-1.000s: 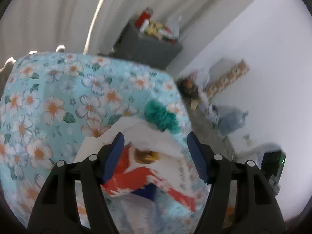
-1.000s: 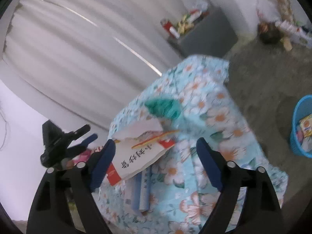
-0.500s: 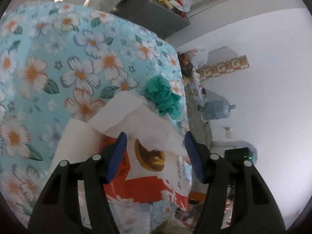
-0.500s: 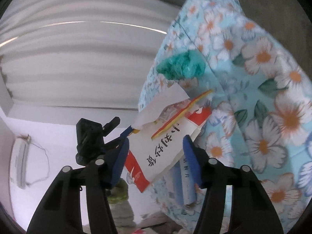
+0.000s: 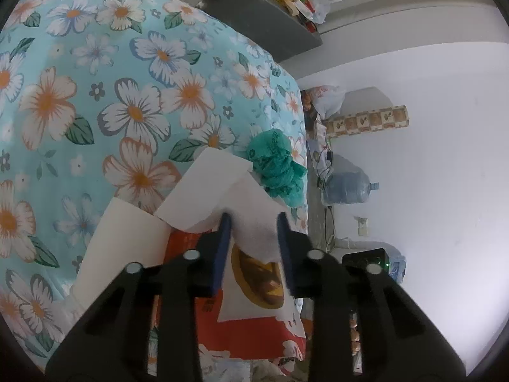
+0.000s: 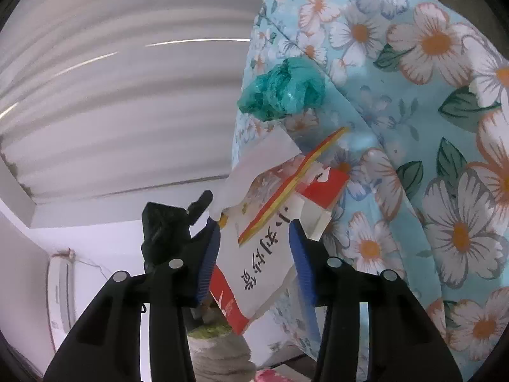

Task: Collect trash
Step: 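Return both tools to the bed and close the left tool on the white bag, then close the right tool on the striped clear bag while left holds the tissue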

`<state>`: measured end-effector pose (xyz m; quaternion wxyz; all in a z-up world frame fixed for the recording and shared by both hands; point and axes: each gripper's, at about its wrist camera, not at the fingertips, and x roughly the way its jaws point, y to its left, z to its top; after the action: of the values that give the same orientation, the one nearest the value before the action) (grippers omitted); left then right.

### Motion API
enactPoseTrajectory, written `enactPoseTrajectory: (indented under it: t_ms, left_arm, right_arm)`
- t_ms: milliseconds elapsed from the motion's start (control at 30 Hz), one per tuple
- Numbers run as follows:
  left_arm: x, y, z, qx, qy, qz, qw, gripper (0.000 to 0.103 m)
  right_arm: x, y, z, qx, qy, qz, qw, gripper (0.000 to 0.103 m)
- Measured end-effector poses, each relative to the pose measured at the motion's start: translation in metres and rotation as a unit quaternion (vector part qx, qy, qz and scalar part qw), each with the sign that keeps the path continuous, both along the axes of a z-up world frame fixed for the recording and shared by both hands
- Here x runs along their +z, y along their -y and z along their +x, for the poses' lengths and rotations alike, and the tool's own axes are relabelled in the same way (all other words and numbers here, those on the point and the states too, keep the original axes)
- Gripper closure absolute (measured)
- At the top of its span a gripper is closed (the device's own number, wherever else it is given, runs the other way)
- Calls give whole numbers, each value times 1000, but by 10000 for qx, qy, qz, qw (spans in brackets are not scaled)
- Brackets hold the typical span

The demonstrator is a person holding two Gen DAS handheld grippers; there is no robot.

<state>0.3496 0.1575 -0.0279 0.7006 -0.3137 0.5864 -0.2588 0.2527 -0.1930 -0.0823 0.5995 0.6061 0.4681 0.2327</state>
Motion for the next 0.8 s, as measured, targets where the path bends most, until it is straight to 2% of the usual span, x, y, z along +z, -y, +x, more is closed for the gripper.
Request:
enactPoseTrajectory:
  t_ms: [67,300,467,800]
  left_arm:
    - [1,0,0,-11,70,6,10000,85]
    - [8,0,-1,-16,345,59,9994,99]
    - [12,-1,-3,-10,489,70,9988,102]
    - [14,0,-5,-41,574,160,9982,103]
  right_arm:
    - [-5,-1,1,-22,-73,103,9999,61]
    - [-16,0,6,-117,-263,256,9993,67]
    - [-23,1,5,-201,-286,346,9988,78]
    - [-23,0,14,-281,-44,419,9987,77]
